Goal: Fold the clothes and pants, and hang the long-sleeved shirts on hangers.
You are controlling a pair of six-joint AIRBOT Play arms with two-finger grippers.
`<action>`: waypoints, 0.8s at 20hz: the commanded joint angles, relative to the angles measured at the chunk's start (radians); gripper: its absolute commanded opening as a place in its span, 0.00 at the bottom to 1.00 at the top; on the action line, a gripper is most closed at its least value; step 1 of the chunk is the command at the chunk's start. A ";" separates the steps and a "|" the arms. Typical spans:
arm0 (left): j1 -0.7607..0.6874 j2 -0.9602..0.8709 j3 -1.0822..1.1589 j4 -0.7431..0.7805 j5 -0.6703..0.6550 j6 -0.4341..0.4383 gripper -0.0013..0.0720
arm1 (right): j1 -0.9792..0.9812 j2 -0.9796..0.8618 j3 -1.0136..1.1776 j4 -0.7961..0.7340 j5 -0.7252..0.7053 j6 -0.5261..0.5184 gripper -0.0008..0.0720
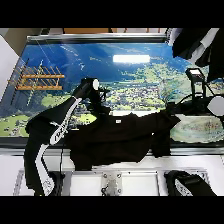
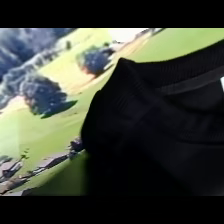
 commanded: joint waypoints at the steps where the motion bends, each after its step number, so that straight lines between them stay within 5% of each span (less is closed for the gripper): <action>1: 0.006 0.042 -0.019 -0.029 0.024 0.030 0.03 | 0.001 0.000 0.000 0.010 -0.001 -0.003 0.92; 7: -0.073 0.399 -0.180 -0.019 0.141 0.039 0.03 | 0.150 -0.005 0.000 0.046 -0.004 0.004 0.92; 11: -0.179 0.622 -0.362 -0.018 0.169 0.034 0.03 | 0.287 -0.058 0.000 0.045 -0.048 0.185 0.92; 16: -0.249 0.794 -0.455 -0.016 0.170 0.003 0.03 | 0.391 -0.189 0.000 0.045 -0.165 0.282 0.92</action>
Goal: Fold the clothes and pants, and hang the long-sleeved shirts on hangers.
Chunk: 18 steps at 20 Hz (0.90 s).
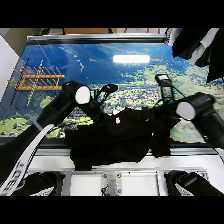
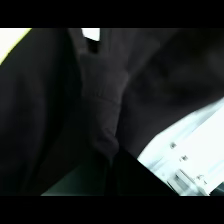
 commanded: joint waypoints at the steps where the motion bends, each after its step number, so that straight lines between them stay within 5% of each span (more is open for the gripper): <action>1: -0.043 0.129 -0.076 0.004 0.013 -0.028 0.03 | 0.078 -0.089 0.000 0.000 -0.079 0.082 0.92; 3: -0.045 0.170 -0.097 0.032 0.018 -0.052 0.03 | 0.118 -0.129 0.002 0.000 -0.089 0.106 0.92; 5: -0.045 0.194 -0.103 0.053 0.017 -0.074 0.03 | 0.158 -0.152 0.010 0.000 -0.110 0.121 0.76; 13: -0.045 0.208 -0.104 0.050 0.018 -0.084 0.03 | 0.205 -0.250 0.076 -0.042 -0.126 0.184 0.74; 18: -0.045 0.208 -0.104 0.050 0.019 -0.084 0.03 | 0.204 -0.367 0.194 -0.103 -0.012 0.184 0.74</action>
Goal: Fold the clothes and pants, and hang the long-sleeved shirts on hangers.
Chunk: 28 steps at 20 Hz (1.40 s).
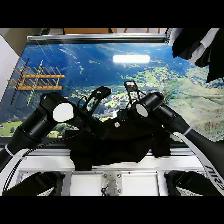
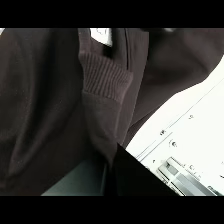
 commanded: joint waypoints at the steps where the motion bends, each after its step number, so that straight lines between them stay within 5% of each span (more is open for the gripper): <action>1: -0.001 0.001 0.000 0.000 0.004 -0.001 0.03 | 0.002 -0.081 0.082 -0.040 0.074 0.010 0.74; 12: -0.001 0.001 0.000 0.000 0.076 -0.001 0.03 | 0.010 -0.251 0.201 -0.072 0.254 0.026 0.73; 20: -0.001 0.002 0.000 0.000 0.076 0.000 0.03 | 0.024 -0.262 0.201 -0.236 0.364 0.027 0.72; 21: -0.001 0.002 0.000 0.000 0.076 0.000 0.03 | 0.024 -0.262 0.201 -0.255 0.373 0.026 0.61; 22: -0.001 0.002 0.000 0.000 0.076 0.000 0.03 | 0.024 -0.262 0.201 -0.260 0.378 0.026 0.38; 28: -0.001 0.002 0.000 0.001 0.069 0.000 0.03 | 0.029 -0.261 0.202 -0.267 0.306 0.037 0.33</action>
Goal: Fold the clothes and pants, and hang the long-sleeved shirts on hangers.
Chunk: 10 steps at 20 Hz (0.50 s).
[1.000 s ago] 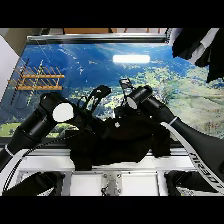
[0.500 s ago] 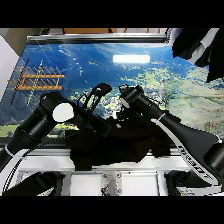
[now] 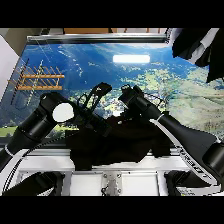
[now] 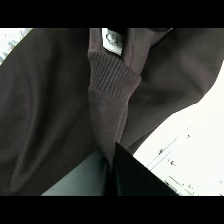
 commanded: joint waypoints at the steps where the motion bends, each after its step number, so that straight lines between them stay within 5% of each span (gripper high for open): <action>1: 0.000 0.001 0.000 0.002 -0.011 0.000 0.03 | 0.002 0.005 0.002 -0.033 -0.039 0.002 0.27; 2: 0.002 0.002 0.000 0.004 -0.012 0.000 0.03 | 0.002 0.017 0.002 -0.051 -0.044 -0.021 0.05; 6: 0.082 0.003 0.000 0.001 -0.008 0.000 0.03 | 0.000 0.144 0.028 -0.100 -0.029 -0.157 0.04; 10: 0.175 0.003 -0.004 -0.002 -0.003 0.019 0.03 | 0.002 0.363 0.029 -0.074 0.090 -0.130 0.04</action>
